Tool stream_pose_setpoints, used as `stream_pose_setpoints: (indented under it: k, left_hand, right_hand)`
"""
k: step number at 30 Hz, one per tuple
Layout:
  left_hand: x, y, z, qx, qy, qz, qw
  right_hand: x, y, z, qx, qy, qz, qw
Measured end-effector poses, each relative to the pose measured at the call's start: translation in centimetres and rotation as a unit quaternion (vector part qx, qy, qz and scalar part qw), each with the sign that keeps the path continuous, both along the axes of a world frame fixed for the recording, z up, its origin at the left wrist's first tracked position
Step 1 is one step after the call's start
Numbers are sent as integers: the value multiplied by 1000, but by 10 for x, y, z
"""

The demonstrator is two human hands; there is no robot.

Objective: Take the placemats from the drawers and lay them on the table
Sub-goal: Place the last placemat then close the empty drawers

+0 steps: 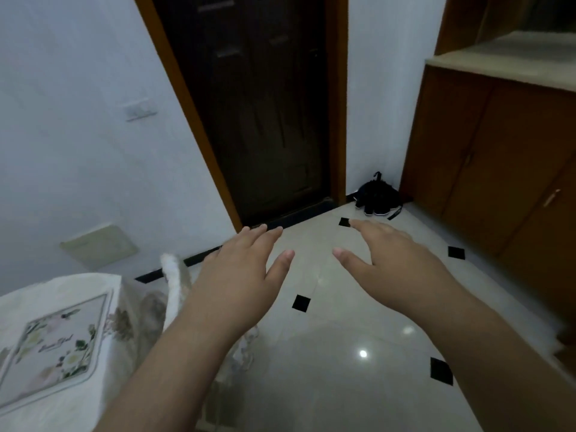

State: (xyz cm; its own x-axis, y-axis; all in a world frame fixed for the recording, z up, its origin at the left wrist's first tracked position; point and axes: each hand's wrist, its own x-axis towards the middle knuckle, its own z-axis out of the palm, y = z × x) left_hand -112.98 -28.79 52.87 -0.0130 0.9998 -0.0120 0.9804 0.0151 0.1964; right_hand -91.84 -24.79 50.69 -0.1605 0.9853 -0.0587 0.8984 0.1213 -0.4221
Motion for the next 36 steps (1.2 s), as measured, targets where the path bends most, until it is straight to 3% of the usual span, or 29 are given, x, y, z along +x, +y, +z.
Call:
stream_pose_setpoints:
  k: [8,16,26,36]
  left_hand:
    - [89,72,-7,-11,22,-84,996]
    - [218,138,-15,-19,16,-241,970]
    - [411,180,-43,-34,-1,-474,880]
    - [571,219,-40,-23,-9,-633,774]
  right_hand:
    - [97,41,-10,26,-3,-67,997]
    - [229,26,-23,30,-29,-243,969]
    - [363,-34,-32,-9,-52,-483,874]
    - [443,-39,-24,-9,-84,-631,771]
